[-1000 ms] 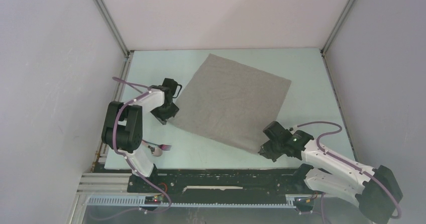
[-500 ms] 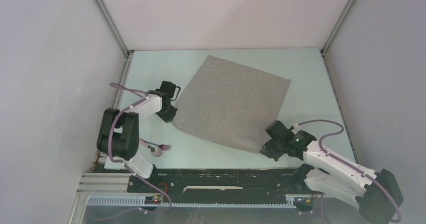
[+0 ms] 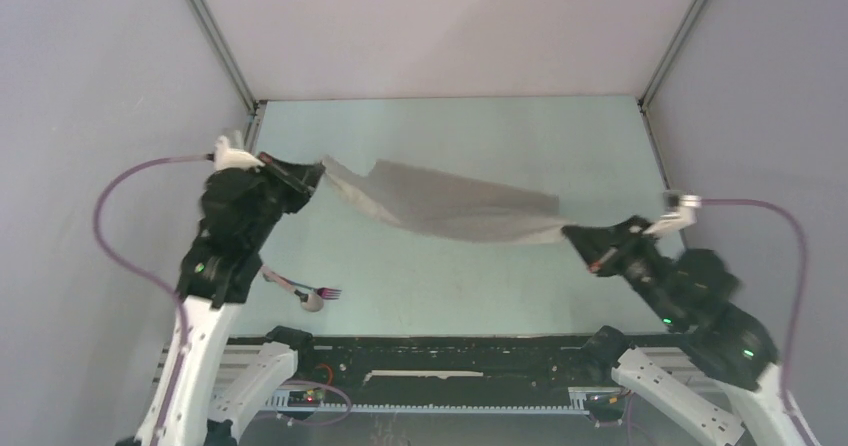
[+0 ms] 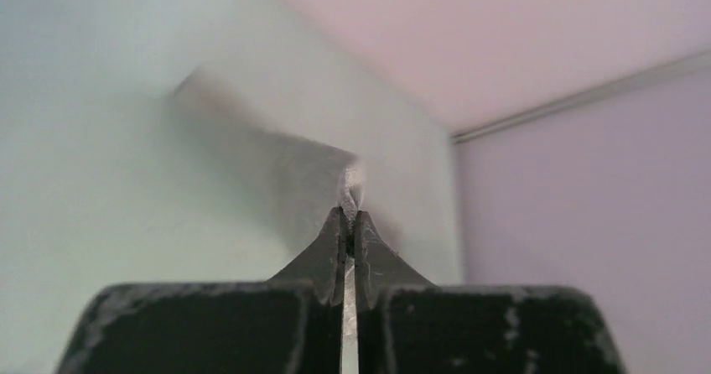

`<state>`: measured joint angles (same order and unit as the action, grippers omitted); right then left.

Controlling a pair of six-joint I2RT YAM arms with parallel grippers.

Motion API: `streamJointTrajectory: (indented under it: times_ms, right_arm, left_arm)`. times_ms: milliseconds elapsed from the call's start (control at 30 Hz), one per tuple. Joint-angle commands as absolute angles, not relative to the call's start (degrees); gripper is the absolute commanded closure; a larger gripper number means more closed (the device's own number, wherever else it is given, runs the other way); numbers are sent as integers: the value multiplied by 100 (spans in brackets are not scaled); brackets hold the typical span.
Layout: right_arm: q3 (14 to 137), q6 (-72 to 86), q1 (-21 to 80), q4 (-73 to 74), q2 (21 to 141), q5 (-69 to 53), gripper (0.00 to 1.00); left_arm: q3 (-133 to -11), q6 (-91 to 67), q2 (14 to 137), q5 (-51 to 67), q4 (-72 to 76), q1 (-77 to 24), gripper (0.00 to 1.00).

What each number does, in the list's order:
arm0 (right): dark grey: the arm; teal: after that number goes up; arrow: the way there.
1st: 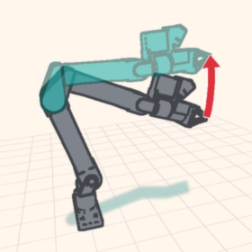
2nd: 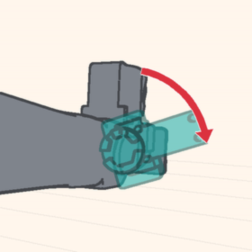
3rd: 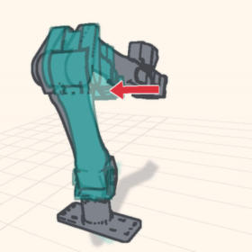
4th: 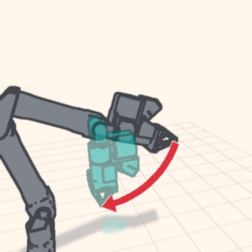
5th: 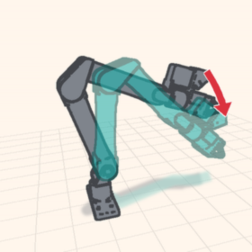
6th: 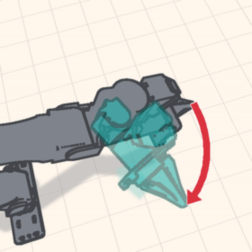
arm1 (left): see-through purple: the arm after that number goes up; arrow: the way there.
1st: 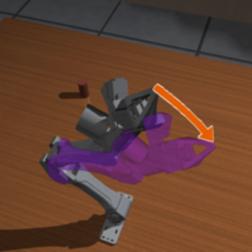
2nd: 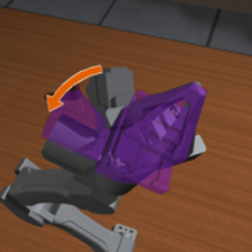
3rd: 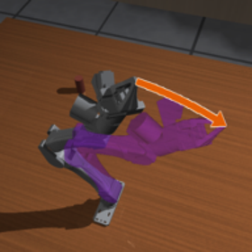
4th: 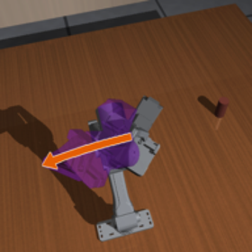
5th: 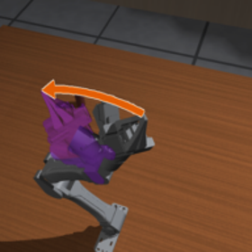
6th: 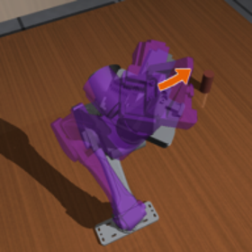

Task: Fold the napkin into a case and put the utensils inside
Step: Pick up the flattened napkin from the center of the board, then fold and flatten the napkin at the center of the board.

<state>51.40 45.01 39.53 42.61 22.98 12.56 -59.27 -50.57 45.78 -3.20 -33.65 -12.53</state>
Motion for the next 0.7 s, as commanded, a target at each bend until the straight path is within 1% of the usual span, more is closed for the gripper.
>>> streamJointTrajectory:
  times_ms: [0,67,133,233,300,367,400,433,467,533,567,600,667]
  right_arm:
    - [6511,2641,3936,3836,2199,1170,100]
    - [7045,2495,3921,3699,2246,1245,100]
    - [7424,2446,3912,3596,2390,1594,100]
    - [7793,2520,3977,3680,2895,2930,100]
    - [7814,2269,4064,3505,3330,3637,100]
    - [7894,2059,3991,3277,3871,4079,100]
    - [7985,2018,3770,3247,4256,4090,100]
    - [8034,2056,3382,3214,4530,3864,100]
    - [8041,2169,2790,3178,4803,3287,100]
    - [7978,2706,1283,3141,5329,1689,100]
    - [7836,2972,716,2957,5602,997,100]
    - [7715,3064,263,2769,5924,476,100]
    - [7802,3082,-200,2580,6716,-44,100]
  left_arm:
    - [-7002,-4619,4101,693,-2875,-1338,100]
    - [-7501,-4622,4163,856,-2837,-1391,100]
    - [-7915,-4651,4337,841,-2752,-1443,100]
    - [-8274,-4722,4751,584,-2499,-1487,100]
    - [-8406,-4750,5165,482,-2242,-1496,100]
    - [-8547,-4772,5776,308,-2046,-1511,100]
    - [-8661,-4788,6083,236,-2032,-1512,100]
    - [-8824,-4764,6459,212,-2028,-1518,100]
    - [-8993,-4719,6849,211,-2011,-1525,100]
    - [-9299,-4680,7611,106,-2054,-1530,100]
    - [-9475,-4639,8012,84,-2077,-1523,100]
    - [-9683,-4596,8401,65,-2082,-1522,100]
    - [-10075,-4517,9349,83,-2053,-1521,100]
